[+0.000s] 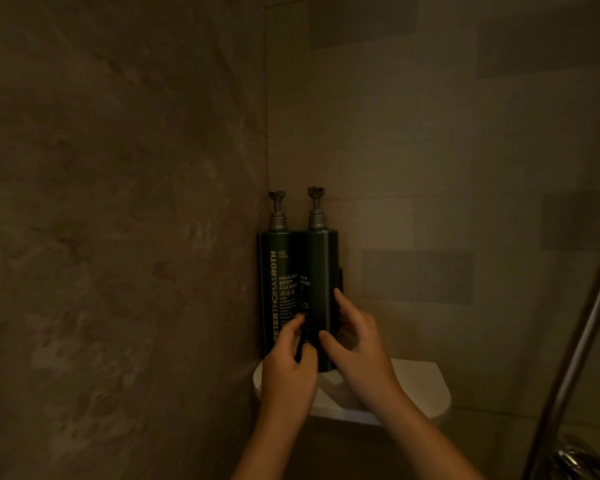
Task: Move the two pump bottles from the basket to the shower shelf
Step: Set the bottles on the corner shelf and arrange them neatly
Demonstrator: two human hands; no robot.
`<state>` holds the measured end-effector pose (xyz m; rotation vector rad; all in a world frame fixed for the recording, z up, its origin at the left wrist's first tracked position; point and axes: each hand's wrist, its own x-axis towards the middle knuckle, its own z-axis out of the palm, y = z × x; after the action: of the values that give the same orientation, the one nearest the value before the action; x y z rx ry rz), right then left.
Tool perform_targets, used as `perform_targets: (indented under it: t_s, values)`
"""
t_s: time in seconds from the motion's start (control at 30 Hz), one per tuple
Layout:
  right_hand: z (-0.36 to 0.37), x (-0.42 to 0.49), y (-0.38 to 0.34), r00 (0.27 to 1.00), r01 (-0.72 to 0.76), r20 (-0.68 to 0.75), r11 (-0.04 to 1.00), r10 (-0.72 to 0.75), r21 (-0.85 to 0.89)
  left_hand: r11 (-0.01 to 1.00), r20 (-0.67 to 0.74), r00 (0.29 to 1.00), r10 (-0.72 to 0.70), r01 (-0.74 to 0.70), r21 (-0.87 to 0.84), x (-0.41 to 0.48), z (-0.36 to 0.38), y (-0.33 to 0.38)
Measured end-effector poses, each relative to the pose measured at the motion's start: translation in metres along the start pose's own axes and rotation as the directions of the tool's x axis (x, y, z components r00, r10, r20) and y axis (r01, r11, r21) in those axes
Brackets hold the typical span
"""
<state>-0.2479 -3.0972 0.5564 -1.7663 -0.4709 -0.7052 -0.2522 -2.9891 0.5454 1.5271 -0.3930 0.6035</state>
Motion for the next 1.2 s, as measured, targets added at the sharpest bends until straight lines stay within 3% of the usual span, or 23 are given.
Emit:
perform_targets:
  t_s: [0.43, 0.7, 1.0, 1.2]
  values:
    - [0.002, 0.0, 0.001, 1.0, -0.014, 0.001, 1.0, 0.014, -0.016, 0.999, 0.046, 0.998, -0.037, 0.038, -0.025, -0.004, 0.001, 0.004]
    - [0.001, -0.003, -0.001, 1.0, 0.004, -0.01, 1.0, -0.004, -0.027, 0.996, 0.056, 0.998, -0.025, 0.021, 0.086, -0.001, -0.002, 0.002]
    - [0.001, -0.002, -0.001, 0.998, -0.05, 0.031, 0.999, 0.049, 0.019, 0.98, -0.17, 0.985, 0.017, 0.018, 0.2, -0.013, -0.009, 0.001]
    - [0.001, -0.002, -0.001, 0.997, -0.057, 0.052, 0.998, 0.055, 0.039, 0.986, -0.119, 0.991, -0.057, 0.074, 0.15, -0.009, -0.01, 0.002]
